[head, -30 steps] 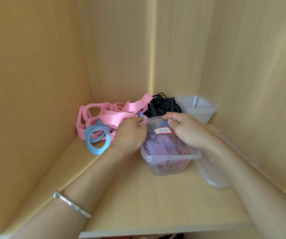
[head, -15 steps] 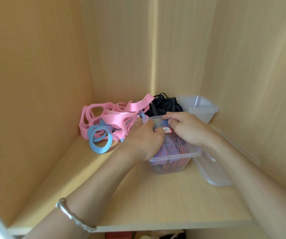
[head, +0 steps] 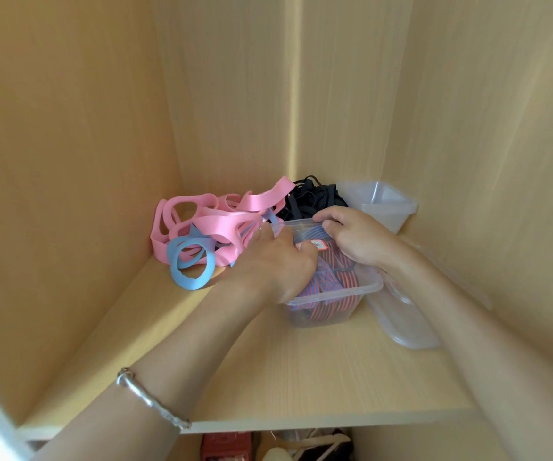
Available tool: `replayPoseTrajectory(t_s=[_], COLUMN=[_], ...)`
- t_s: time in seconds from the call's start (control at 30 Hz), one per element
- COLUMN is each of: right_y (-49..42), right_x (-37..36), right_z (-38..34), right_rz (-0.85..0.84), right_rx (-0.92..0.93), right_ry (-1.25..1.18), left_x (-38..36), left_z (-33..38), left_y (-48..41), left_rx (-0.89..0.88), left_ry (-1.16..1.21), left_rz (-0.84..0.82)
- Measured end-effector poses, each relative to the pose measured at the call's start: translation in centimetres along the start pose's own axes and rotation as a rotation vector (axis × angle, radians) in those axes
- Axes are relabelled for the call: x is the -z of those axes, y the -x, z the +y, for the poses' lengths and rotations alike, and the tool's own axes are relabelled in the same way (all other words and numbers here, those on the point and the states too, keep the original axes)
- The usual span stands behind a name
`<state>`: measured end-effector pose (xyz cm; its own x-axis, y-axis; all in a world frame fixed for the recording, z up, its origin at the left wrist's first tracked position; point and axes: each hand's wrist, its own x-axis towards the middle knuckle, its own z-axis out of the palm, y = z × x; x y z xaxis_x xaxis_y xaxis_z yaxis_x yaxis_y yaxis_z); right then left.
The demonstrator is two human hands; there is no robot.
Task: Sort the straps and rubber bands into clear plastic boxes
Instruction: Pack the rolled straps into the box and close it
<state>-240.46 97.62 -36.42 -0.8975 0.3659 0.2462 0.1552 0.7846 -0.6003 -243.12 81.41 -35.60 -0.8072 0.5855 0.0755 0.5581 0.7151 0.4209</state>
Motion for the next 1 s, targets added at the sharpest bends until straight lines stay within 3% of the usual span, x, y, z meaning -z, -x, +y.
replayPoseTrajectory(t_s=[0.33,0.5,1.0], right_y=[-1.7,-1.7,-1.0], right_x=[0.4,-0.1,-0.7], right_z=[0.0,-0.2,-0.1], right_rz=[0.073,0.072,0.137], right_rx=[-0.021,-0.035,-0.017], right_ry=[0.000,-0.018,0.050], left_x=[0.6,-0.3,-0.6], left_z=[0.0,-0.1,-0.5], left_y=[-0.8,-0.8,-0.1], left_rx=[-0.004,0.017,-0.078], left_ry=[0.066,0.210,0.191], left_rz=[-0.004,0.025,0.044])
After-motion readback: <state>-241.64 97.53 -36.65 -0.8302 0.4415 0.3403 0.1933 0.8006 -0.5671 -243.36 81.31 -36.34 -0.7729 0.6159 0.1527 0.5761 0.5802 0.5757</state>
